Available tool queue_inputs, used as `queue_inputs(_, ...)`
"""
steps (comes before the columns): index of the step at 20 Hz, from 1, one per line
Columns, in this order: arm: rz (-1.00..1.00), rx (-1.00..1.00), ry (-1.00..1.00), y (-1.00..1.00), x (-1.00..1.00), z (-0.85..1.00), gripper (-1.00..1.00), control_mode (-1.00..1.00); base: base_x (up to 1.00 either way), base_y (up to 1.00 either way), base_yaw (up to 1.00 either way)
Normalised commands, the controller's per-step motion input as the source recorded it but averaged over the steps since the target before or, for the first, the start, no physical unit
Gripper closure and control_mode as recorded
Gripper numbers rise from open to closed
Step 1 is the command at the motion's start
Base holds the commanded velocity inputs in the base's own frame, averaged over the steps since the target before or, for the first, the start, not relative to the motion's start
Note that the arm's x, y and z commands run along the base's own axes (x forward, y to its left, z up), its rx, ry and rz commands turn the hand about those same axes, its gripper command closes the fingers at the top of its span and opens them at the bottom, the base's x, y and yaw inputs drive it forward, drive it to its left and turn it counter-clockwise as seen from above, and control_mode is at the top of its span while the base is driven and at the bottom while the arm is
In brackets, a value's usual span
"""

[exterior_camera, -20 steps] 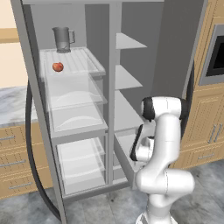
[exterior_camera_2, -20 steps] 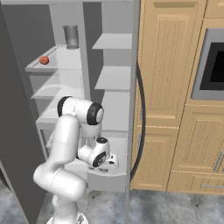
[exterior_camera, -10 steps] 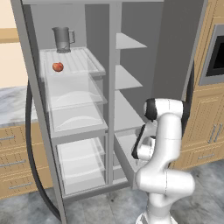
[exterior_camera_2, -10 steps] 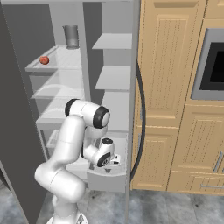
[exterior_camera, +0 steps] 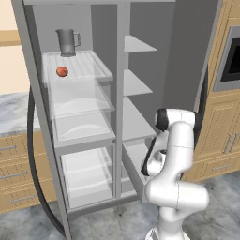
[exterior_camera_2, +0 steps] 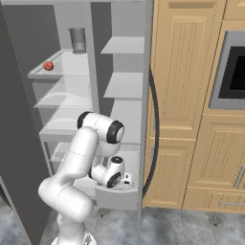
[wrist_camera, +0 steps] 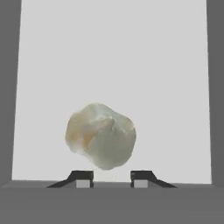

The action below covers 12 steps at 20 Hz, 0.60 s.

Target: Take the garlic and peach from the fridge shelf and place them in the freezer drawer to begin freezing them.

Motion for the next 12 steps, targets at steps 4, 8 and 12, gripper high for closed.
queue_inputs(4,0.0,0.0,-0.05,0.0,-0.08,0.51,-1.0,-1.0,0.0,0.0,0.0)
queue_inputs(8,0.0,0.0,-0.07,0.0,-0.1,0.83,-1.0,-1.0,0.0,0.0,0.0)
queue_inputs(12,0.0,0.0,-0.09,0.07,-0.3,0.87,-1.0,-1.0,0.0,0.0,0.0)
